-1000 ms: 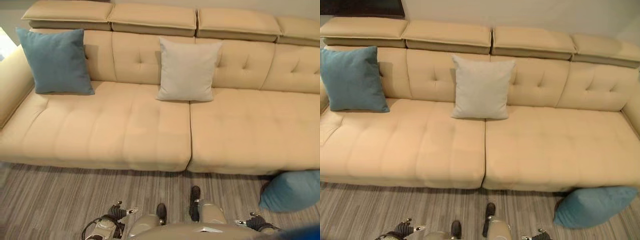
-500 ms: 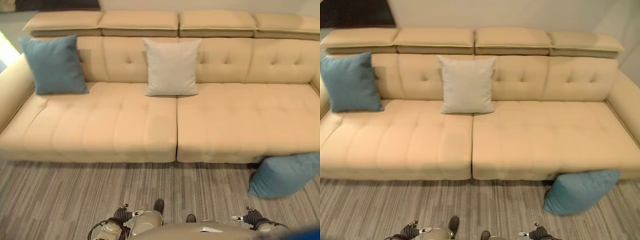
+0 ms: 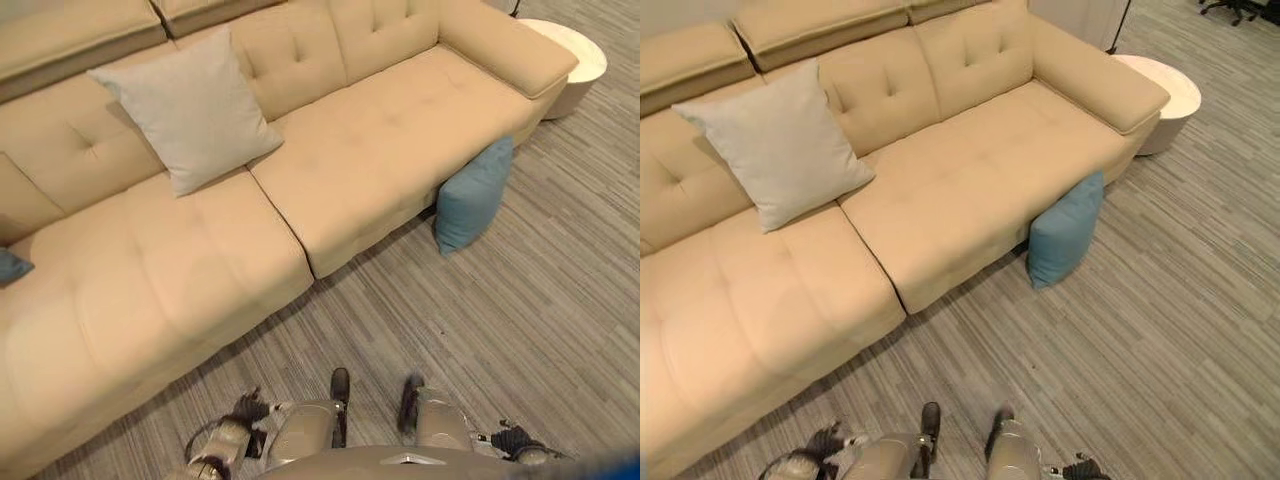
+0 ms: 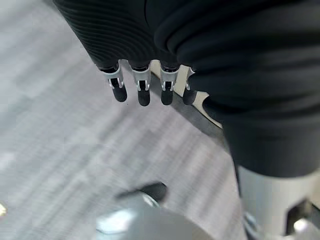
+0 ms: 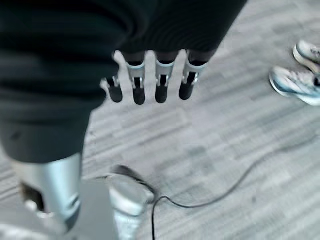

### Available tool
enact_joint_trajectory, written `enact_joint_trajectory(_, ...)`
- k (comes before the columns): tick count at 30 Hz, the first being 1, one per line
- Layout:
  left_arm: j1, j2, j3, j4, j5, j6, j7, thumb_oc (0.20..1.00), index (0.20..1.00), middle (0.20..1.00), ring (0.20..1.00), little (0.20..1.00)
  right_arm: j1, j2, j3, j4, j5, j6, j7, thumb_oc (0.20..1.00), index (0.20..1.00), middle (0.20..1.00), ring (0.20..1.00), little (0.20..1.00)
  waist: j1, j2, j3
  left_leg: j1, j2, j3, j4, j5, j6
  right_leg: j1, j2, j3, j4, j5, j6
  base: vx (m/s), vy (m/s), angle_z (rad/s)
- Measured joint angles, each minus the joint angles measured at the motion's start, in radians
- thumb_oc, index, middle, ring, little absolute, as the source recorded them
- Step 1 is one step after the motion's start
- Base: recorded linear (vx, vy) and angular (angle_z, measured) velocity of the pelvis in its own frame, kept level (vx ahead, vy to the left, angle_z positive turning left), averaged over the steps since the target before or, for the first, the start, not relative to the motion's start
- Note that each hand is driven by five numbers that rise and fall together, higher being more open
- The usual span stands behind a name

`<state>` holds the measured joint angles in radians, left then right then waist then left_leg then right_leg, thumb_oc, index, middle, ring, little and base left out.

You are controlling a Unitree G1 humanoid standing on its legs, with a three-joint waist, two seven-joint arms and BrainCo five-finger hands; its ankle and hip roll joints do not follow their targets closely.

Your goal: Pick up all the scattered cushions and arrange them neatly on the sofa.

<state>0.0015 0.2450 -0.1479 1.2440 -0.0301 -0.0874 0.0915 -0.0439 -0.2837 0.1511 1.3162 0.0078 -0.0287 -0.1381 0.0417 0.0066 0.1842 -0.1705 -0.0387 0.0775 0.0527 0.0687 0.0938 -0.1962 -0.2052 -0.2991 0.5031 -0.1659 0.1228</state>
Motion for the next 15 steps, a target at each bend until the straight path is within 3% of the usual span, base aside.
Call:
enact_joint_trajectory(1, 0.010, 0.017, 0.001, 0.000, 0.000, 0.006, 0.000, 1.000, 1.000, 1.000, 1.000, 1.000, -0.019, 0.007, 0.004, 0.006, 0.000, -0.001, -0.001, 1.000, 1.000, 1.000, 1.000, 1.000, 0.048, -0.014, -0.014, -0.007, 0.028, 0.061, -0.042, 0.028, -0.003, 0.017, -0.011, -0.060, 0.022, -0.039, -0.015, -0.10, -0.149, -1.41)
enact_joint_trajectory(3, 0.024, 0.031, -0.001, -0.002, -0.001, 0.017, 0.000, 1.000, 1.000, 1.000, 1.000, 1.000, -0.045, 0.010, 0.019, -0.037, 0.000, -0.003, -0.001, 1.000, 1.000, 1.000, 1.000, 1.000, 0.092, -0.028, -0.024, -0.015, 0.072, 0.126, -0.054, 0.048, -0.030, 0.099, -0.035, -0.183, -0.038, -0.088, -0.025, -0.01, -0.169, -1.44)
enact_joint_trajectory(4, 0.040, 0.039, -0.008, -0.011, -0.001, 0.016, 0.000, 1.000, 1.000, 1.000, 1.000, 1.000, -0.053, 0.021, 0.019, -0.050, 0.000, -0.013, -0.001, 1.000, 1.000, 1.000, 1.000, 1.000, 0.108, -0.058, -0.049, -0.022, 0.070, 0.130, -0.063, 0.064, -0.067, 0.148, -0.019, -0.158, -0.176, -0.093, -0.004, 0.04, -0.166, -0.98)
enact_joint_trajectory(5, 0.035, 0.020, -0.008, -0.013, -0.003, 0.018, -0.001, 1.000, 1.000, 1.000, 1.000, 1.000, -0.058, 0.019, 0.016, -0.052, 0.003, -0.020, -0.006, 1.000, 1.000, 1.000, 1.000, 1.000, 0.087, -0.027, -0.061, -0.023, 0.108, 0.083, -0.074, 0.064, -0.126, 0.191, 0.069, -0.122, -0.293, -0.084, -0.015, 0.03, -0.182, -0.53)
enact_joint_trajectory(6, 0.034, 0.013, -0.009, -0.015, -0.003, 0.013, -0.002, 1.000, 1.000, 1.000, 1.000, 1.000, -0.037, 0.020, 0.018, -0.056, 0.010, -0.021, -0.007, 1.000, 1.000, 1.000, 1.000, 1.000, 0.081, -0.039, -0.083, -0.023, 0.113, 0.047, -0.093, 0.027, -0.174, 0.201, 0.099, -0.115, -0.349, -0.059, -0.043, 0.02, -0.147, -0.06)
enact_joint_trajectory(7, 0.026, 0.008, -0.009, -0.016, -0.003, 0.011, -0.002, 1.000, 1.000, 1.000, 1.000, 1.000, -0.021, 0.019, 0.018, -0.061, 0.011, -0.020, -0.008, 1.000, 1.000, 1.000, 1.000, 1.000, 0.080, -0.049, -0.097, -0.023, 0.109, 0.035, -0.092, -0.004, -0.193, 0.204, 0.106, -0.118, -0.370, -0.029, -0.071, 0.02, -0.143, -0.07)
enact_joint_trajectory(9, 0.014, 0.001, -0.010, -0.028, -0.035, 0.011, 0.002, 1.000, 1.000, 1.000, 1.000, 1.000, 0.025, -0.002, 0.020, -0.068, 0.022, -0.021, -0.024, 1.000, 1.000, 1.000, 1.000, 1.000, 0.057, -0.065, -0.106, -0.050, 0.102, -0.008, 0.039, -0.030, -0.181, 0.201, 0.112, -0.115, -0.372, -0.013, -0.122, -0.01, -0.109, -0.25)
enact_joint_trajectory(11, 0.012, -0.005, -0.028, -0.035, -0.036, 0.011, 0.001, 1.000, 1.000, 1.000, 1.000, 1.000, 0.060, -0.027, 0.019, -0.067, 0.039, -0.020, -0.025, 1.000, 1.000, 1.000, 1.000, 1.000, 0.030, -0.052, -0.115, -0.048, 0.085, -0.021, 0.126, -0.011, -0.173, 0.185, 0.125, -0.094, -0.372, -0.015, -0.128, -0.03, -0.045, -0.27)
enact_joint_trajectory(12, 0.008, -0.005, -0.044, -0.043, -0.037, 0.011, 0.001, 1.000, 1.000, 1.000, 1.000, 1.000, 0.054, -0.029, 0.018, -0.056, 0.048, -0.019, -0.028, 1.000, 1.000, 1.000, 1.000, 1.000, 0.030, -0.040, -0.107, -0.051, 0.081, -0.082, 0.121, -0.001, -0.159, 0.169, 0.137, -0.073, -0.368, 0.001, -0.129, -0.01, 0.005, -0.54)
enact_joint_trajectory(13, -0.007, -0.005, -0.051, -0.044, -0.037, 0.010, 0.000, 1.000, 1.000, 1.000, 1.000, 1.000, 0.039, -0.028, 0.019, -0.040, 0.049, -0.019, -0.026, 1.000, 1.000, 1.000, 1.000, 1.000, 0.033, -0.055, -0.091, -0.056, 0.077, -0.120, 0.112, 0.029, -0.167, 0.153, 0.135, -0.044, -0.363, 0.010, -0.135, 0.03, 0.006, -0.62)
enact_joint_trajectory(15, -0.036, -0.012, -0.052, -0.043, -0.037, 0.011, -0.002, 1.000, 1.000, 1.000, 1.000, 1.000, 0.028, -0.029, 0.018, -0.029, 0.050, -0.019, -0.035, 1.000, 1.000, 1.000, 1.000, 1.000, 0.032, -0.066, -0.058, -0.070, 0.062, -0.227, 0.157, 0.037, -0.182, 0.163, 0.139, -0.012, -0.386, 0.033, -0.144, 0.06, 0.043, -0.47)
